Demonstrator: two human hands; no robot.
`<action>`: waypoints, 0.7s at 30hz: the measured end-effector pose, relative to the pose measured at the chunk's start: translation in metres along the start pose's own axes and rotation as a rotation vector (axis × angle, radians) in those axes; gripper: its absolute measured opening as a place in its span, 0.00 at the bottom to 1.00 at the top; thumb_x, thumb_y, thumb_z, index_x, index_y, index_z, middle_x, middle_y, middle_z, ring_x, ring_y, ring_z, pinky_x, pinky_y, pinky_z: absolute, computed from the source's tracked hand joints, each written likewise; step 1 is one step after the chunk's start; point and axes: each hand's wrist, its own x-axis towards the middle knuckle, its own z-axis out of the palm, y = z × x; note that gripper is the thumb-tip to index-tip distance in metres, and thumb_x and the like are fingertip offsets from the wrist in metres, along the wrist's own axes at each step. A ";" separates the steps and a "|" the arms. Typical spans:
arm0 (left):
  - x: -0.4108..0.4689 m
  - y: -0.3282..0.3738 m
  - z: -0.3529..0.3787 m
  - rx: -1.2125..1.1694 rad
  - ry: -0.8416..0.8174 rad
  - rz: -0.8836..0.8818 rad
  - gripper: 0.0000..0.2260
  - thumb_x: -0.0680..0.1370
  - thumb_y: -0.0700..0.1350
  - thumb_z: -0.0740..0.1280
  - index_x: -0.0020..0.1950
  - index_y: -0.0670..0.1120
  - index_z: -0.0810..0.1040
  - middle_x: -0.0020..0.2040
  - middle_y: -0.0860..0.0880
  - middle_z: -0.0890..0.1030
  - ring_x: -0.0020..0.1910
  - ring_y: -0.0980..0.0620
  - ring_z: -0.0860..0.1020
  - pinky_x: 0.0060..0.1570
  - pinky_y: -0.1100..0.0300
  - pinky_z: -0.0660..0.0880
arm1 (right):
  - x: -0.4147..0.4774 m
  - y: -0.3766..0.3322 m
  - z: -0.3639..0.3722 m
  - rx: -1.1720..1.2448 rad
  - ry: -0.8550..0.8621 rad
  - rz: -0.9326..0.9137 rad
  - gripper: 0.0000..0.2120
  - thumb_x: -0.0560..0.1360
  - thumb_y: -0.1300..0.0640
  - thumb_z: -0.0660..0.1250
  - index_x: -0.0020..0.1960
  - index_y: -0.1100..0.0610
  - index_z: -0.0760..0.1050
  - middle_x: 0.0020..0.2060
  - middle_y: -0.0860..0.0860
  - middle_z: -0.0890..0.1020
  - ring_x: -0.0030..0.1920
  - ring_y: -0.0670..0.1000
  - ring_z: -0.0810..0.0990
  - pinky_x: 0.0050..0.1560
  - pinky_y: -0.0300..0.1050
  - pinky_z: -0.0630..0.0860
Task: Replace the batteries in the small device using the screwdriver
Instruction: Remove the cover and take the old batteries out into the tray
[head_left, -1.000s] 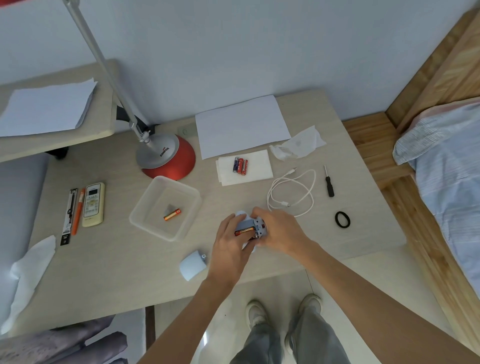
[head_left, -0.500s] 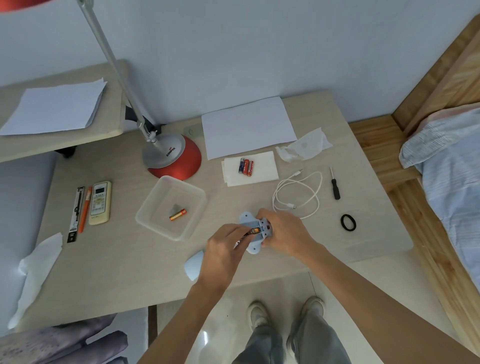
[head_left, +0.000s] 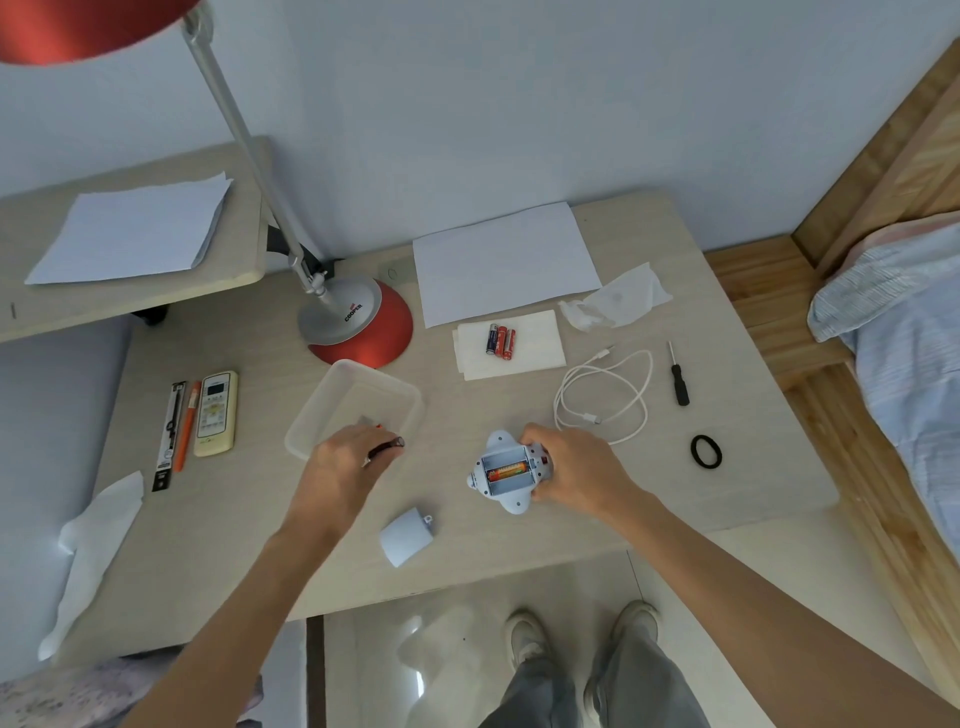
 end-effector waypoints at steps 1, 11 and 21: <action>0.002 -0.006 0.000 0.011 -0.011 -0.023 0.03 0.80 0.40 0.78 0.53 0.44 0.88 0.47 0.49 0.87 0.46 0.47 0.84 0.49 0.49 0.81 | 0.000 0.000 0.000 0.000 -0.001 0.000 0.22 0.67 0.47 0.80 0.55 0.46 0.74 0.39 0.46 0.81 0.39 0.51 0.80 0.38 0.46 0.76; 0.026 -0.028 0.017 0.006 -0.050 -0.169 0.06 0.81 0.42 0.76 0.45 0.43 0.87 0.41 0.48 0.86 0.40 0.45 0.83 0.45 0.45 0.82 | 0.000 0.000 0.000 0.001 0.007 -0.013 0.23 0.66 0.45 0.81 0.55 0.47 0.74 0.39 0.46 0.82 0.40 0.51 0.81 0.40 0.49 0.79; 0.019 -0.029 0.020 0.044 -0.034 -0.183 0.06 0.82 0.41 0.75 0.45 0.42 0.85 0.42 0.47 0.85 0.41 0.44 0.83 0.47 0.44 0.82 | 0.000 -0.002 -0.001 -0.005 -0.001 -0.008 0.23 0.66 0.46 0.81 0.56 0.47 0.74 0.40 0.46 0.82 0.40 0.51 0.81 0.41 0.48 0.79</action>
